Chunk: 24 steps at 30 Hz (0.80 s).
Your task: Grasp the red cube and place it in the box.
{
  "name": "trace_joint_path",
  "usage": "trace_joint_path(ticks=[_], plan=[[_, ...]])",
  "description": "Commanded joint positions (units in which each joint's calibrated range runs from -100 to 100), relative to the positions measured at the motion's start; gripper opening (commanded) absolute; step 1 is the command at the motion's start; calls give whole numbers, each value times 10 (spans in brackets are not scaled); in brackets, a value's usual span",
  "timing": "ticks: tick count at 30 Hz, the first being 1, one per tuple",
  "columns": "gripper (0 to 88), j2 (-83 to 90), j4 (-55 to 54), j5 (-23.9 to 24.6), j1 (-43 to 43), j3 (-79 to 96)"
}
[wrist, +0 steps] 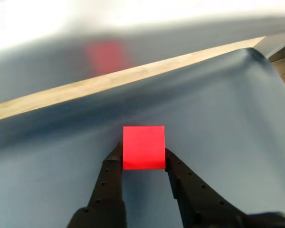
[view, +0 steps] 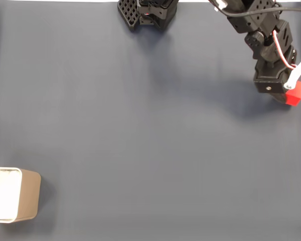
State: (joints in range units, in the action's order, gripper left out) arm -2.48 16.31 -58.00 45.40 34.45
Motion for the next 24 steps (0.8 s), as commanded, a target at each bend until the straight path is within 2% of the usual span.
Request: trace_joint_path(ticks=[1,11,24], plan=[[65,52,12,1,-17,-4],[57,124,66,21,-43,-2],[60,226,142,23,-97,-1]])
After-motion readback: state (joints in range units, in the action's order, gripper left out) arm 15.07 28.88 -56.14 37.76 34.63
